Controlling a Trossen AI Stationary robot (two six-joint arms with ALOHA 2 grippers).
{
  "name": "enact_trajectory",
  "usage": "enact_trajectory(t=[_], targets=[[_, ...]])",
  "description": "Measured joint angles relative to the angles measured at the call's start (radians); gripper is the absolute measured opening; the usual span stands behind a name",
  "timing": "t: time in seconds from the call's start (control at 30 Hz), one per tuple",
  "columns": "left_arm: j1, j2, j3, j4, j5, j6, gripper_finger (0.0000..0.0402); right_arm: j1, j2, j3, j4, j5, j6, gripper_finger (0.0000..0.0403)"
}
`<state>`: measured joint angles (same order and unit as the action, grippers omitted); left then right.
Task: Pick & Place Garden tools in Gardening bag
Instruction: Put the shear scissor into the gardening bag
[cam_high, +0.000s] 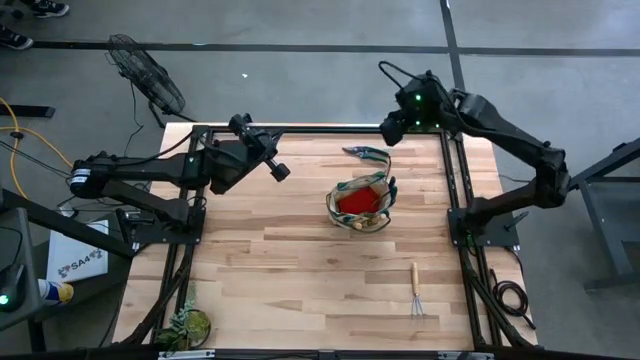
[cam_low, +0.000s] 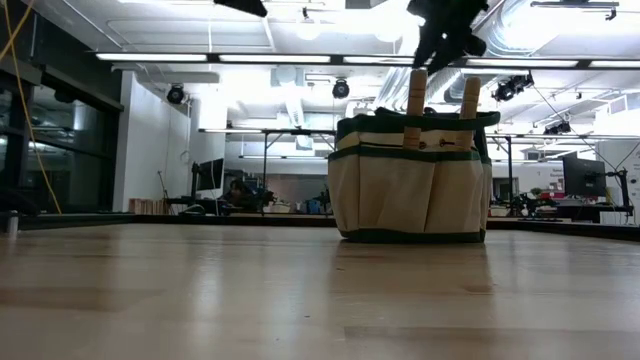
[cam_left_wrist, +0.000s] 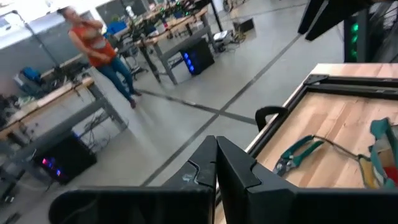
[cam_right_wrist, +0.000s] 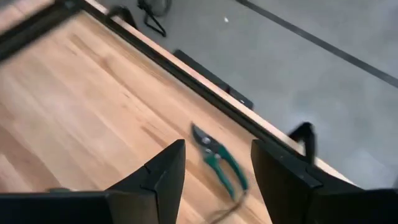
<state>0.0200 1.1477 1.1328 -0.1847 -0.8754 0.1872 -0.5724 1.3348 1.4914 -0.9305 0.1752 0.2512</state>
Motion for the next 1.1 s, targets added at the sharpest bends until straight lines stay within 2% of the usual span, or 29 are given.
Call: enact_trajectory(t=[0.13, 0.23, 0.37, 0.5, 0.83, 1.1], targets=[[0.001, 0.000, 0.000, -0.062, -0.031, -0.069, 0.0000, -0.080, 0.004, 0.000, -0.014, -0.036, -0.078, 0.0176], [0.029, 0.000, 0.000, -0.111, -0.018, -0.150, 0.0000, -0.146, 0.018, 0.000, -0.013, -0.090, -0.120, 0.0176], [0.099, 0.000, 0.000, -0.205, 0.061, -0.311, 0.0000, -0.218, 0.056, 0.000, -0.013, -0.169, -0.179, 0.0176], [0.197, 0.005, 0.000, -0.274, 0.164, -0.402, 0.0000, -0.262, 0.100, 0.000, -0.019, -0.241, -0.226, 0.0176], [0.456, 0.077, -0.002, -0.286, 0.420, -0.383, 0.0000, -0.328, 0.224, 0.000, -0.062, -0.313, -0.361, 0.0176], [0.611, 0.213, -0.001, -0.203, 0.608, -0.350, 0.0000, -0.348, 0.295, 0.000, -0.159, -0.312, -0.387, 0.0176]])
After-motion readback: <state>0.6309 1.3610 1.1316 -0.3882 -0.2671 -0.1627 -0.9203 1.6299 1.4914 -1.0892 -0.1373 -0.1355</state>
